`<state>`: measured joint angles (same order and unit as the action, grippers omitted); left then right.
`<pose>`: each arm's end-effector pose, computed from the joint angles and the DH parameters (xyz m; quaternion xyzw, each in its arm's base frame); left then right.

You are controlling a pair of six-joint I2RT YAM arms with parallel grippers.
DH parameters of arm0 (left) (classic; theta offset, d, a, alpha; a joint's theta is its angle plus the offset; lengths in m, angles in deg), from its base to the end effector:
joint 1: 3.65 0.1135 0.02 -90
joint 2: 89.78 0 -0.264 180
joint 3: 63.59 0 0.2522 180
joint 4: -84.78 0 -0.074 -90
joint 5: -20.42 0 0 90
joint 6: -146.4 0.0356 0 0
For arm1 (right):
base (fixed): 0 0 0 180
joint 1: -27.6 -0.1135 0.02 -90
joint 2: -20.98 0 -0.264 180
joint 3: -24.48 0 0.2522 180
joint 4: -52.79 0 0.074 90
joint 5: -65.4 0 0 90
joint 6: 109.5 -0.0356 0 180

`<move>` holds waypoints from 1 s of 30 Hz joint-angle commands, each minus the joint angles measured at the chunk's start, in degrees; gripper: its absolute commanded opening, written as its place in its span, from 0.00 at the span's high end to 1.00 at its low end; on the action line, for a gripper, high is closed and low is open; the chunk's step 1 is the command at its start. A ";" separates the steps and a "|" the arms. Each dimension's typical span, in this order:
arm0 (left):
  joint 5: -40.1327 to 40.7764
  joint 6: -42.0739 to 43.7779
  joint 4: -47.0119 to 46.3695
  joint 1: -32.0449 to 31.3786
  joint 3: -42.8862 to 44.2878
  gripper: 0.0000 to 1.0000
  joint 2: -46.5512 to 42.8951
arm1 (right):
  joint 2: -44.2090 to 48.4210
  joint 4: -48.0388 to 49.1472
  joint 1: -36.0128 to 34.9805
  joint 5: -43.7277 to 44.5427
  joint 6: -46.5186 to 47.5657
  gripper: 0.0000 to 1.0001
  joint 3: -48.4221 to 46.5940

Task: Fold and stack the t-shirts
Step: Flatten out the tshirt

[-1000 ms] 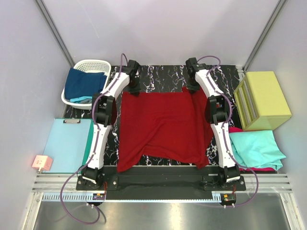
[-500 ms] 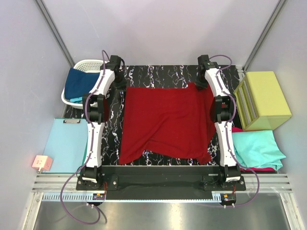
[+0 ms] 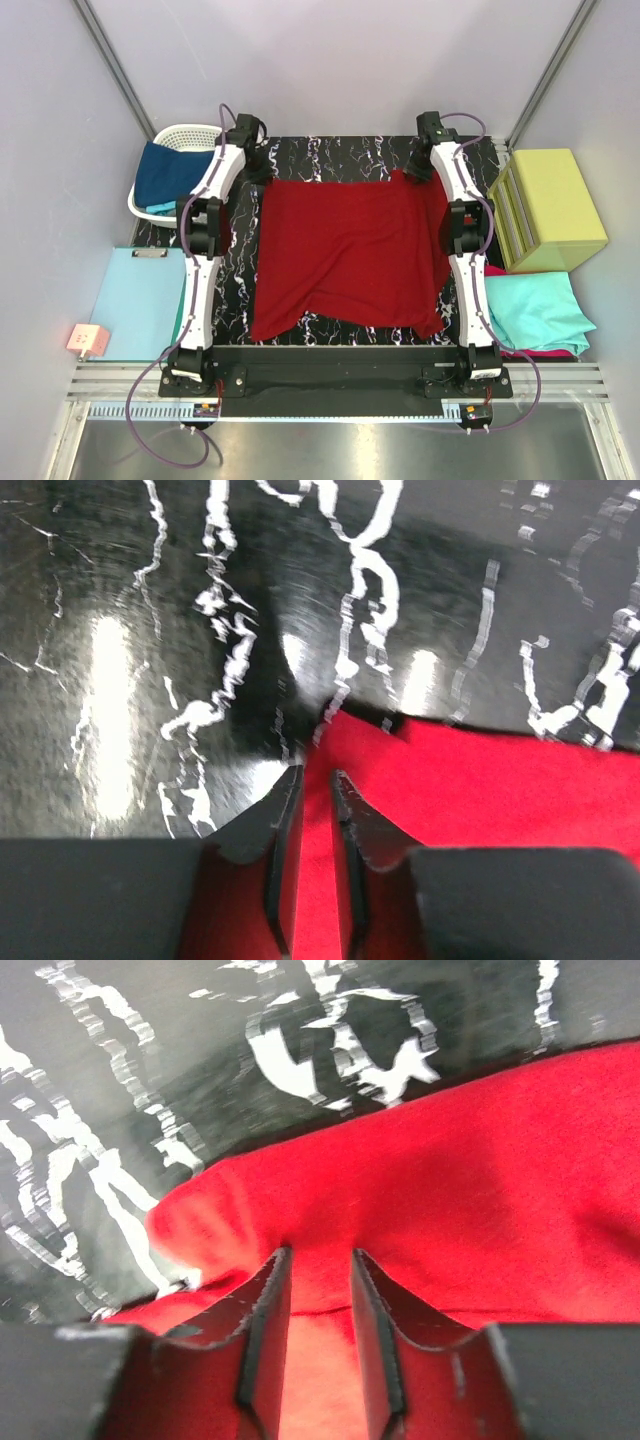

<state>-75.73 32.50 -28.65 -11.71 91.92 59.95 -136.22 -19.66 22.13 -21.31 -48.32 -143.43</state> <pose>0.5463 -0.0812 0.1765 -0.1197 0.9589 -0.1192 0.2278 0.5607 0.0516 0.1662 0.2030 0.9479 0.0453 0.2414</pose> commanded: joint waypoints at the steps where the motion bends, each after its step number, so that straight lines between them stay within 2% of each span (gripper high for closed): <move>1: 2.45 0.52 -2.80 -2.14 -2.88 0.70 -14.01 | 9.71 1.22 -4.09 0.66 1.31 0.59 -1.95; 5: 3.60 0.08 -3.95 -2.76 -9.89 0.63 -21.56 | 15.25 0.87 -5.60 3.30 1.40 0.48 1.82; 8: 3.43 -0.01 -8.24 -3.63 -18.23 0.62 -25.79 | 21.04 3.13 -7.61 5.31 2.01 0.47 9.72; 11: 1.15 -0.18 -9.57 -4.25 -21.51 0.65 -24.67 | 28.69 6.91 -10.24 8.03 3.06 0.47 21.40; 12: 0.62 -0.09 -9.40 -4.51 -22.13 0.67 -24.14 | 33.23 8.23 -10.87 8.66 3.15 0.48 28.39; 14: 0.61 0.08 -9.66 -5.57 -25.01 0.70 -22.91 | 38.09 13.66 -12.71 10.06 3.24 0.48 36.07; 15: 0.88 0.60 -10.10 -6.00 -25.73 0.73 -22.56 | 43.07 15.87 -13.41 10.42 3.16 0.48 43.68; 18: 2.11 1.84 -10.72 -7.32 -27.93 0.75 -20.80 | 50.91 19.32 -15.52 12.53 3.51 0.48 53.91; 21: 2.11 1.49 -11.07 -7.50 -28.20 0.76 -18.96 | 55.76 19.32 -17.02 12.88 3.33 0.48 59.03; 30: 2.46 0.70 -11.42 -9.61 -27.23 0.76 -16.32 | 61.66 16.16 -19.57 13.06 0.79 0.48 64.84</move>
<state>-73.85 33.05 -38.00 -20.71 63.07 44.22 -78.91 -4.04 3.94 -10.01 -45.79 -80.91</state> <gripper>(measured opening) 0.241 0.517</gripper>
